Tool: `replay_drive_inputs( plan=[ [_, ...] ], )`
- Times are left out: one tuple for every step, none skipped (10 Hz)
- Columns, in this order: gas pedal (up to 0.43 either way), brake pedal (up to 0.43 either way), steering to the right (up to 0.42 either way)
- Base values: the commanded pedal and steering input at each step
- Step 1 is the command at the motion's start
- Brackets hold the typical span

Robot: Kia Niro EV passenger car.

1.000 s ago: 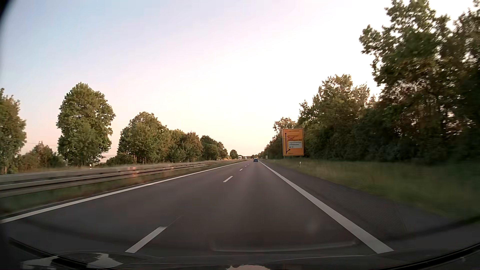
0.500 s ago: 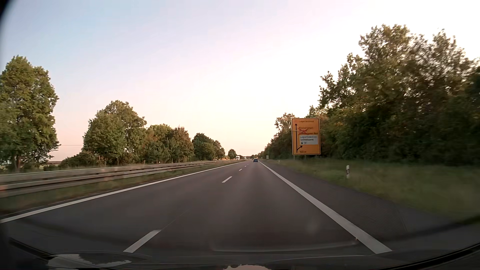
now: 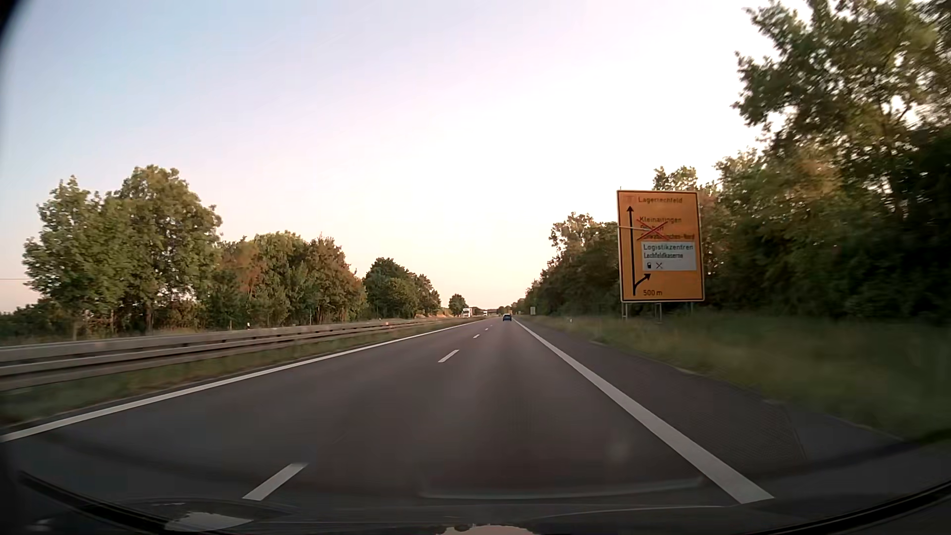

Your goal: Follow the waypoints while adhering to traffic rules and regulations

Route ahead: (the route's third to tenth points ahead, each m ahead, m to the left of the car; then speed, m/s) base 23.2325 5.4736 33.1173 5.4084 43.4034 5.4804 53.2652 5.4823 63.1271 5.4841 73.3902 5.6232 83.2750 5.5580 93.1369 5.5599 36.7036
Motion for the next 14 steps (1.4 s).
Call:
replay_drive_inputs(
  plan=[
    [0.398,0.018,-0.002],
    [0.398,0.018,-0.002],
    [0.398,0.012,-0.002],
    [0.398,0.018,0.000],
    [0.398,0.018,0.003],
    [0.398,0.018,0.003],
    [0.398,0.018,0.003],
    [0.398,0.018,0.003],
    [0.398,0.018,0.001],
    [0.378,0.012,0.000],
    [0.350,0.018,0.000],
    [0.331,0.018,-0.001],
    [0.319,0.018,-0.001],
    [0.287,0.018,-0.001]
  ],
)
